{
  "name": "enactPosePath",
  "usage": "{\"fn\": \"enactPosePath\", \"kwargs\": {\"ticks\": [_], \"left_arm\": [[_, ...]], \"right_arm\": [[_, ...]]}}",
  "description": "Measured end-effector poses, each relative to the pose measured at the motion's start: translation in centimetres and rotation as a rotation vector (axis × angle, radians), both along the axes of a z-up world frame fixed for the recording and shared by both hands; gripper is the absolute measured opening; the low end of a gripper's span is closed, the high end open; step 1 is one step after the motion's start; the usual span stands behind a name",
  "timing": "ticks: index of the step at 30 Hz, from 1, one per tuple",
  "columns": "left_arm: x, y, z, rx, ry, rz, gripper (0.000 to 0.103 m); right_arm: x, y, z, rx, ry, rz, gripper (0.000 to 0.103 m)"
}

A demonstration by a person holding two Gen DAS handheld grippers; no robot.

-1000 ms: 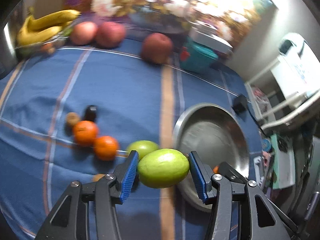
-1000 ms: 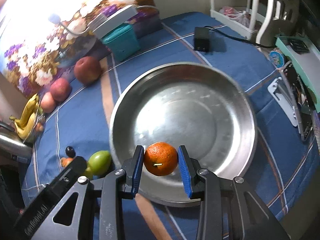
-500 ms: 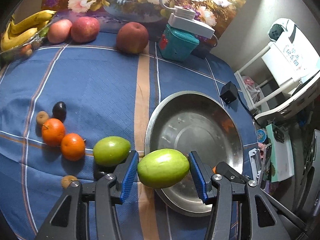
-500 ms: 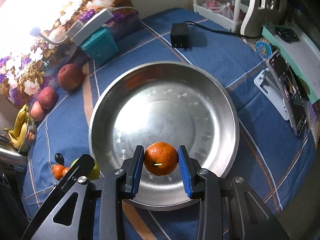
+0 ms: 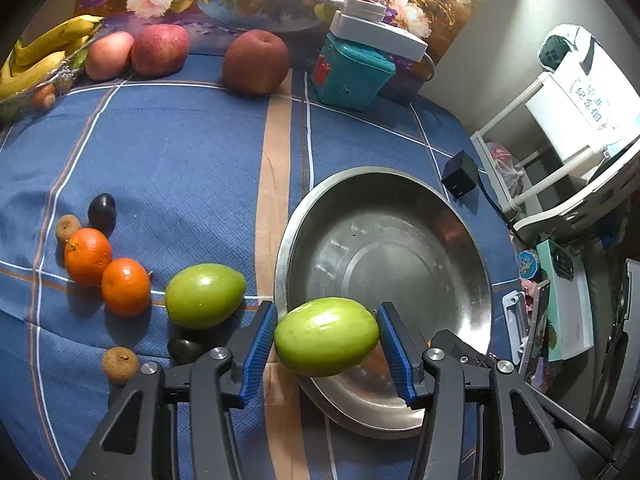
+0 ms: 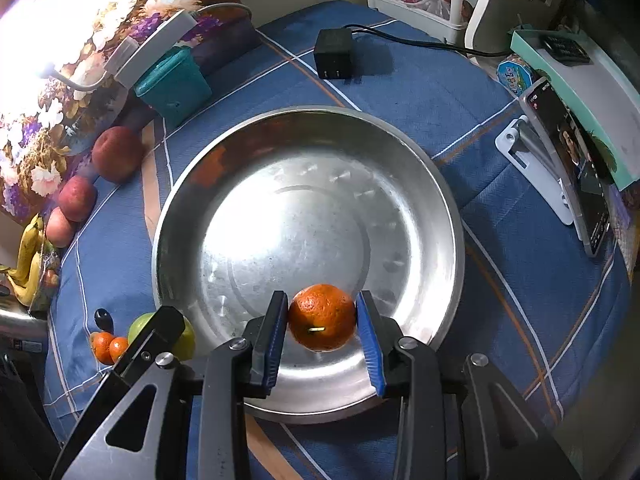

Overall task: Organize fruits
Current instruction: 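Open the right tool over the pan while the left tool releases the green fruit, then withdraw both tools from the pan back toward the remaining fruit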

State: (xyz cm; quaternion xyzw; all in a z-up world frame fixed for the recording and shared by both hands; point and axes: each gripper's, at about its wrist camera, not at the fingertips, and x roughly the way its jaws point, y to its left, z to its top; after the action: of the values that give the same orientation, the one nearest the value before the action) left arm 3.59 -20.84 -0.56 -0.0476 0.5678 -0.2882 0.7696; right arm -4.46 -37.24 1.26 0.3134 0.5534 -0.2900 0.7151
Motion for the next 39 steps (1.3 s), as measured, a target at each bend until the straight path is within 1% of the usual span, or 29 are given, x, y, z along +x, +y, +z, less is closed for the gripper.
{"fn": "enactPosePath", "kwargs": {"ticks": [3,6,10,21,26,31,36,39], "left_arm": [[0.0,-0.1,0.0,-0.005,0.001,-0.002,0.056],[0.0,0.0,0.4,-0.017,-0.008,-0.003,0.060],[0.0,0.1,0.6,-0.017,-0.012,-0.002,0.060],[0.4,1.1,0.6,0.022,-0.014,0.036,0.060],[0.9,2.4,0.5,0.050,-0.011,0.078,0.060],[1.5,4.3,0.4,0.108,-0.003,0.148,0.060],[2.3,6.7,0.2,0.135,0.011,0.225,0.060],[2.6,7.9,0.3,0.131,0.019,0.257,0.060]], "right_arm": [[0.0,-0.1,0.0,0.002,-0.002,-0.006,0.037],[-0.1,-0.1,0.4,-0.006,-0.007,-0.010,0.037],[0.1,-0.2,0.5,-0.009,-0.013,-0.002,0.037],[0.5,0.2,0.9,-0.014,-0.021,0.020,0.037],[0.7,0.5,1.1,-0.016,-0.026,0.036,0.037],[1.1,1.0,1.1,-0.013,-0.028,0.057,0.037],[1.6,1.7,1.0,-0.009,-0.028,0.083,0.037],[1.9,2.2,1.1,-0.011,-0.032,0.098,0.037]]}}
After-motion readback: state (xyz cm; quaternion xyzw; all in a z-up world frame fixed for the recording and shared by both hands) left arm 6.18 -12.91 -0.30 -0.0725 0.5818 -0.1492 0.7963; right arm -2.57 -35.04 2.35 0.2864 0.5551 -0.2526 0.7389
